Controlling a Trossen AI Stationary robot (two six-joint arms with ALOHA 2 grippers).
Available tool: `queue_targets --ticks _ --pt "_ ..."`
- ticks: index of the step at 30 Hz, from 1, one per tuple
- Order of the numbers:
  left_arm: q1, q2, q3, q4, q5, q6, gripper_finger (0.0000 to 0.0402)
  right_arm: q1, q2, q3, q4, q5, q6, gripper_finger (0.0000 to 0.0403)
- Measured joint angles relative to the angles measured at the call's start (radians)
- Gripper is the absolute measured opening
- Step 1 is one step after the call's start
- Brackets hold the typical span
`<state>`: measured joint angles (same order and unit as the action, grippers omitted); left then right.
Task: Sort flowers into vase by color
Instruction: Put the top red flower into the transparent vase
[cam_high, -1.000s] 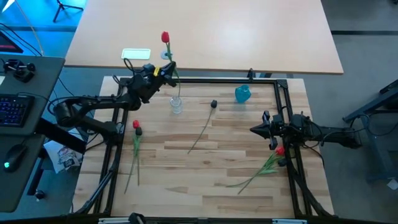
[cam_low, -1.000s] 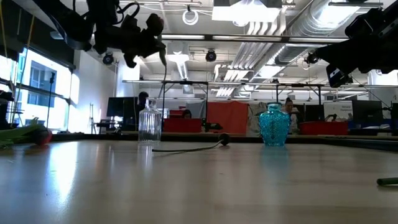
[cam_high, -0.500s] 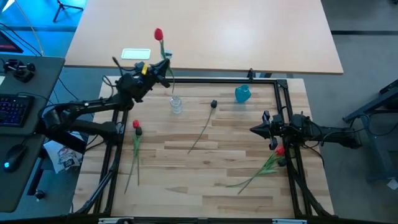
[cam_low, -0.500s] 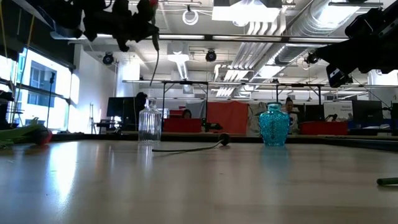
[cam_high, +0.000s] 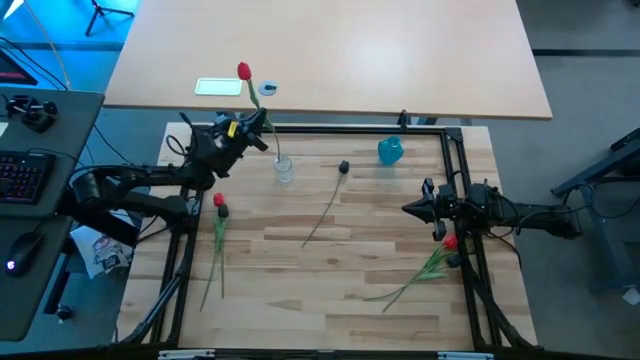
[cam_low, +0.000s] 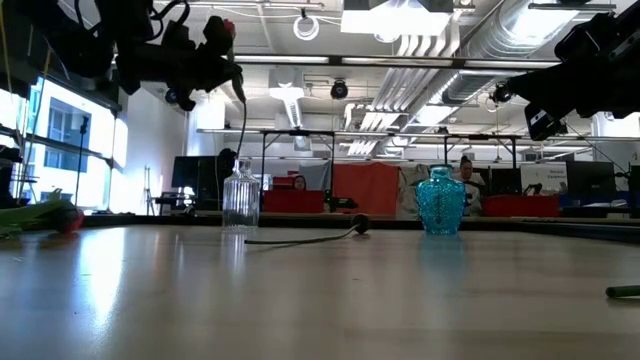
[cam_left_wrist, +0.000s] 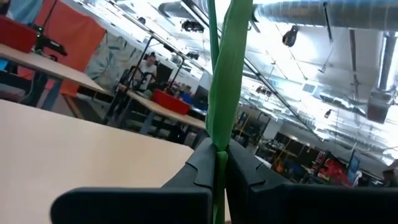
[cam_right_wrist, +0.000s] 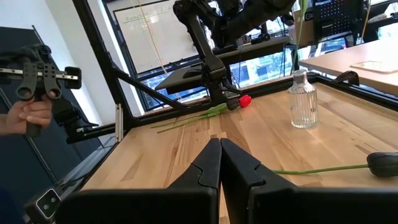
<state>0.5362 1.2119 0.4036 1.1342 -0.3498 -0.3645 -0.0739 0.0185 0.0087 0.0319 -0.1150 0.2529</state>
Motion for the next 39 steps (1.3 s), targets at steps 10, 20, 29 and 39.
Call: queue_targets --ticks 10,20,29,39 --pt "0.0 0.007 0.001 0.099 0.001 0.068 0.0 0.0 0.0 0.0 0.0 0.0 0.0 0.0" --pt "0.0 0.113 0.001 0.122 0.01 0.043 0.0 0.0 0.0 0.0 0.0 0.0 0.0 0.0" --pt "0.0 0.151 0.001 0.142 0.044 -0.01 0.0013 0.0 0.0 0.0 0.0 0.0 0.0 0.0" --pt "-0.007 0.108 0.001 -0.021 0.138 -0.001 0.0073 0.0 0.0 0.0 0.0 0.0 0.0 0.0"
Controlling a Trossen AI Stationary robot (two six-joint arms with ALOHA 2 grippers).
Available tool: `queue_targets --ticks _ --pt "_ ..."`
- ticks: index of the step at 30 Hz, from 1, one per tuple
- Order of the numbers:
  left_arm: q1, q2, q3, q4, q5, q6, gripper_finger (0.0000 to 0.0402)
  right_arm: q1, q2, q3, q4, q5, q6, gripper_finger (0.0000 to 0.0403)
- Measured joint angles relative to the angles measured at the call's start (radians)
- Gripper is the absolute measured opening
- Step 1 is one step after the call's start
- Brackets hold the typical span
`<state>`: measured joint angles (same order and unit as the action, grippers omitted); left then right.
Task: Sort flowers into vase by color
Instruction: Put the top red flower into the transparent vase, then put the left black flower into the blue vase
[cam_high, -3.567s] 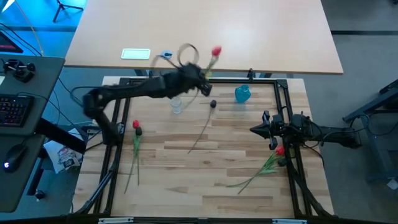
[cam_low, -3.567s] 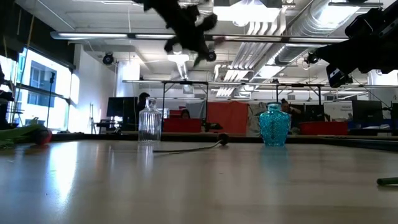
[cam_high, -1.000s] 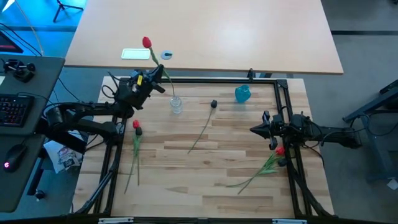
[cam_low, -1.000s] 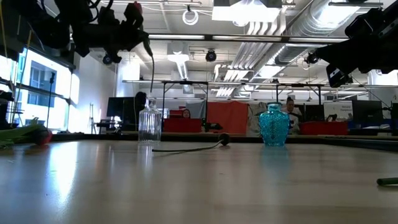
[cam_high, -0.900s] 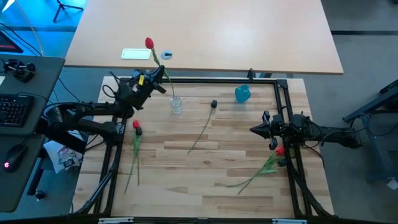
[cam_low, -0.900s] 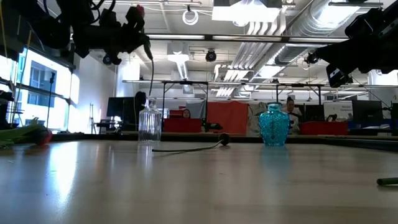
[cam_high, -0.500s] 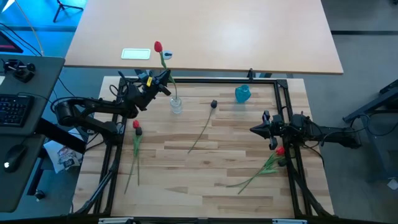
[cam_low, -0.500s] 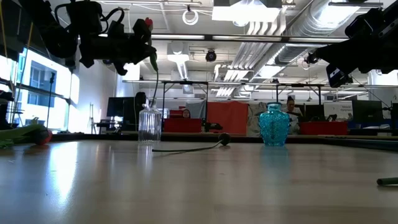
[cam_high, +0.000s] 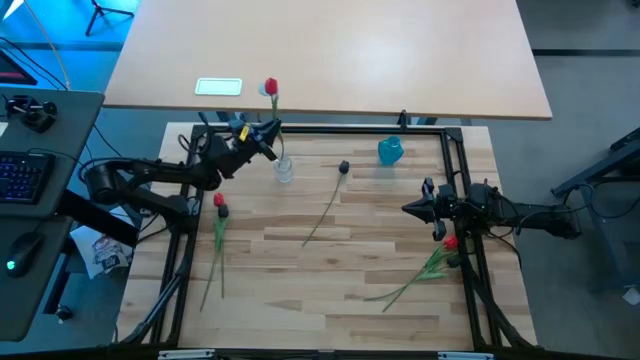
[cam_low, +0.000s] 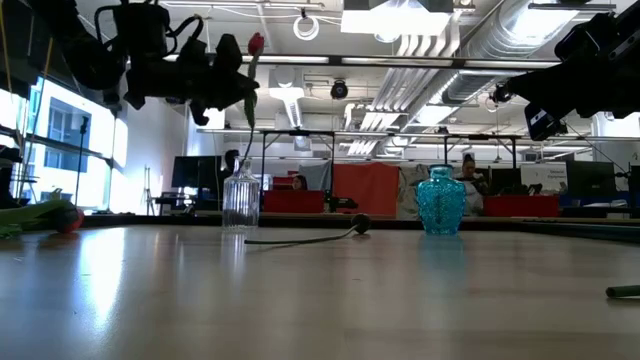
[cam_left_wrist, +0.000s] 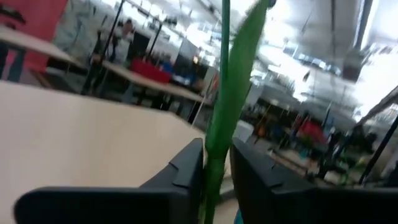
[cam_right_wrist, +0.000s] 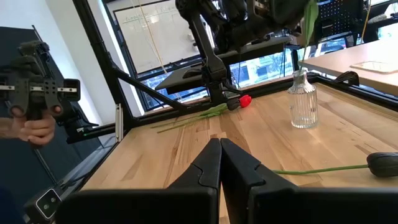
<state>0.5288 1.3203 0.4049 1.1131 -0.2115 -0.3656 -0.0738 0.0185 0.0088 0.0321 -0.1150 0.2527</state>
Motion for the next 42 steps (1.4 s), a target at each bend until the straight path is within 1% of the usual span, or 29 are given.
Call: queue_targets --ticks 6,9,13,18,22,25,29,31,34,39,42 --pt "-0.003 -0.085 0.0 -0.212 0.004 0.0 0.0121 0.0 0.0 0.0 0.0 0.0 0.0 0.0" --pt "-0.003 -0.149 0.0 -0.325 0.014 0.0 0.0144 0.0 0.0 0.0 0.0 0.0 0.0 0.0" --pt "-0.003 -0.259 0.0 -0.53 0.032 0.005 0.0168 0.0 0.0 0.0 0.0 0.0 0.0 0.0" --pt "-0.003 -0.427 0.0 -0.786 0.038 0.025 0.0176 0.0 0.0 0.0 0.0 0.0 0.0 0.0" --pt "-0.003 -0.558 0.0 -0.978 0.038 -0.021 0.0176 0.0 0.0 0.0 0.0 0.0 0.0 0.0" --pt "-0.009 -0.636 0.0 -1.096 0.039 -0.045 0.0176 0.0 0.0 0.0 0.0 0.0 0.0 0.0" --pt "-0.031 -0.711 0.003 -1.198 0.076 -0.084 0.0176 0.0 0.0 0.0 0.0 0.0 0.0 0.0" --pt "-0.048 -0.728 0.026 -1.274 0.087 -0.103 0.0176 0.0 0.0 0.0 0.0 0.0 0.0 0.0" --pt "-0.087 -0.724 0.098 -1.428 0.088 -0.098 0.0176 0.0 0.0 0.0 0.0 0.0 0.0 0.0" --pt "-0.165 -0.661 0.234 -1.654 0.073 -0.097 0.0176 0.0 0.0 0.0 0.0 0.0 0.0 0.0" --pt "-0.213 -0.603 0.295 -1.755 0.072 -0.151 0.0176 0.0 0.0 0.0 0.0 0.0 0.0 0.0"
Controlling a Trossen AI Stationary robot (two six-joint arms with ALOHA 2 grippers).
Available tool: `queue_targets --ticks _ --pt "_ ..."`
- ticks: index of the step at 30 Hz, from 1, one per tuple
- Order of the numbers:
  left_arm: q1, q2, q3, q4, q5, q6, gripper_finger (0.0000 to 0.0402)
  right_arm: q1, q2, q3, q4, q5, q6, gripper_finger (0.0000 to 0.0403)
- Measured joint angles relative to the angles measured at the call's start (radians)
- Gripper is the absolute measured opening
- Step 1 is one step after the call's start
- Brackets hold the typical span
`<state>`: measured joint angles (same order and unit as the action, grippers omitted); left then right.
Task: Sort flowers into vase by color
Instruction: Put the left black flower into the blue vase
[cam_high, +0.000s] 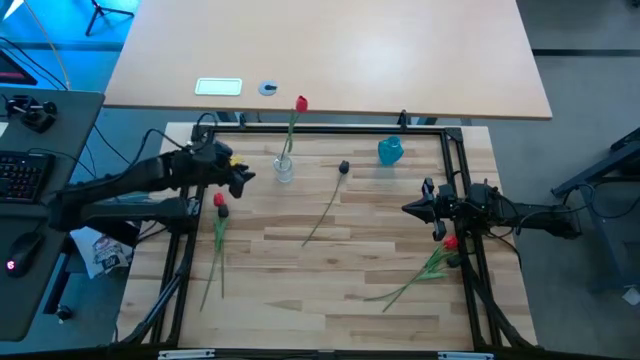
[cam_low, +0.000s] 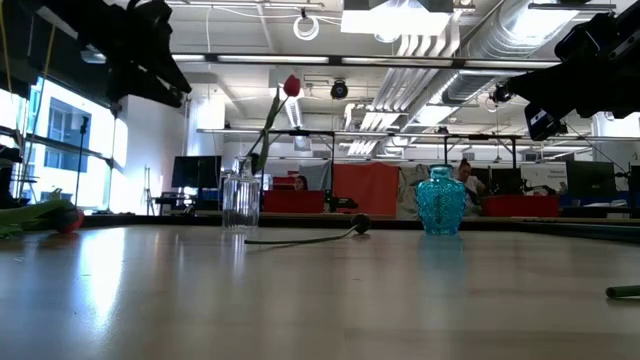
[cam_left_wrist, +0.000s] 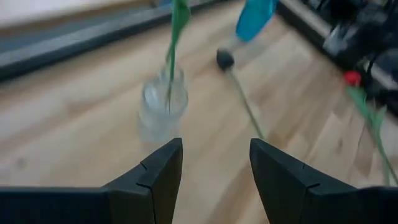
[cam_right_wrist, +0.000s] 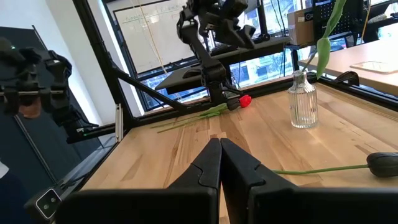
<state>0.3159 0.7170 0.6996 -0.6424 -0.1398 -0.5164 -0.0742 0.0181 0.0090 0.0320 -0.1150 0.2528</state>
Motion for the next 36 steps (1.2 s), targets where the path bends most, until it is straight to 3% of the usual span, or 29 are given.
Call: queue_targets --ticks 6,11,22,28,36 --pt "-0.149 0.124 0.042 -0.196 0.062 -0.185 0.0176 0.0 0.0 0.0 0.0 0.0 0.0 0.0" --pt "-0.341 0.214 0.042 -0.34 0.077 -0.395 0.0175 0.0 0.0 0.0 0.0 0.0 0.0 0.0" --pt "-0.738 0.483 0.042 -0.447 0.23 -0.882 0.0174 0.0 0.0 0.0 0.0 0.0 0.0 0.0" --pt "-0.826 0.572 0.042 -0.484 0.257 -0.975 0.0174 0.0 0.0 0.0 0.0 0.0 0.0 0.0" --pt "-0.825 0.593 -0.069 -0.425 0.254 -0.973 0.0174 0.0 0.0 0.0 0.0 0.0 0.0 0.0"
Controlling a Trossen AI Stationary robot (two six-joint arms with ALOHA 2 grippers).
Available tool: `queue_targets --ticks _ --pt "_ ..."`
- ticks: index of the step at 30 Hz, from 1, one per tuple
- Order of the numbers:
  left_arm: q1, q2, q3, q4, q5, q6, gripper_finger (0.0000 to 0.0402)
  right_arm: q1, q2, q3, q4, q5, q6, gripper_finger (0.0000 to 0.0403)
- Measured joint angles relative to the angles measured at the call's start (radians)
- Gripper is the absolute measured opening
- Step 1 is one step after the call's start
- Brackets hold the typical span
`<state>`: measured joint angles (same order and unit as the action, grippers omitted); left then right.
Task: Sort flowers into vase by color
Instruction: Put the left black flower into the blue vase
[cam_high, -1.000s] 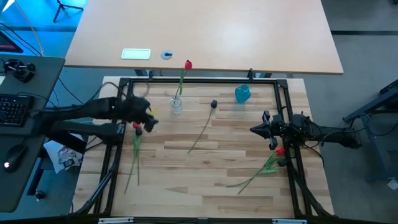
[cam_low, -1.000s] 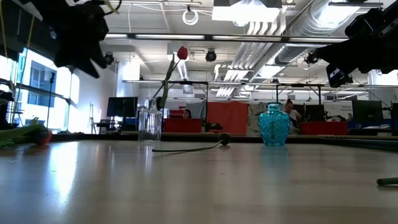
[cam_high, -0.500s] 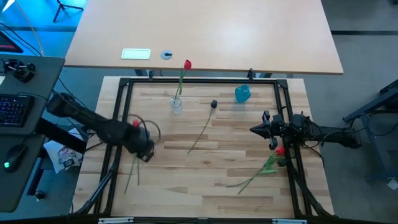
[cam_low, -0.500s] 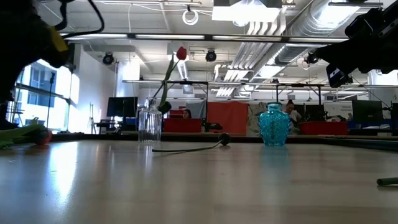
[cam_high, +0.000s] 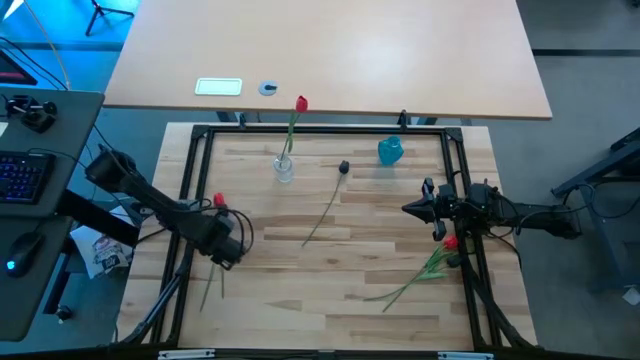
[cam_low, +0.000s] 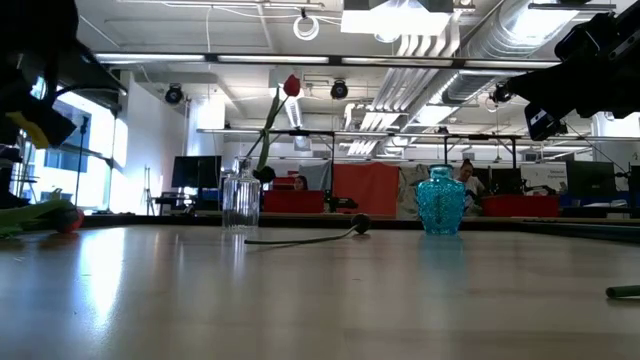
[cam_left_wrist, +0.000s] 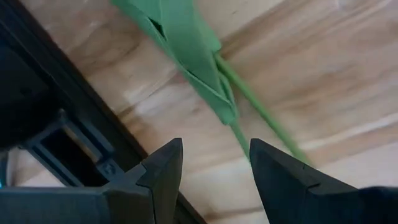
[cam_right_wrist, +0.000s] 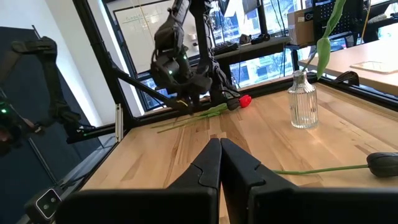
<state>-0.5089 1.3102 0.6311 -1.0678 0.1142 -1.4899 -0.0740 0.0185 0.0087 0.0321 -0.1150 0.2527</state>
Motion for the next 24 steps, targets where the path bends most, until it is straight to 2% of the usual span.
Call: queue_targets --ticks 8,14,17,22,24 --pt "0.019 -0.017 -0.076 0.121 -0.031 0.008 0.0174 0.0 0.0 0.0 0.0 0.0 0.0 0.0" --pt "0.019 -0.02 -0.115 0.151 -0.028 0.002 0.0163 0.0 0.0 0.0 0.0 0.0 0.0 0.0" --pt "0.019 -0.02 -0.116 0.167 -0.027 0.019 0.0129 0.0 0.0 0.0 0.0 0.0 0.0 0.0" --pt "0.019 -0.023 -0.117 0.225 -0.021 0.073 0.0018 0.0 0.0 0.0 0.0 0.0 0.0 0.0" --pt "0.019 -0.04 -0.114 0.218 -0.019 0.073 0.0012 0.0 0.0 0.0 0.0 0.0 0.0 0.0"
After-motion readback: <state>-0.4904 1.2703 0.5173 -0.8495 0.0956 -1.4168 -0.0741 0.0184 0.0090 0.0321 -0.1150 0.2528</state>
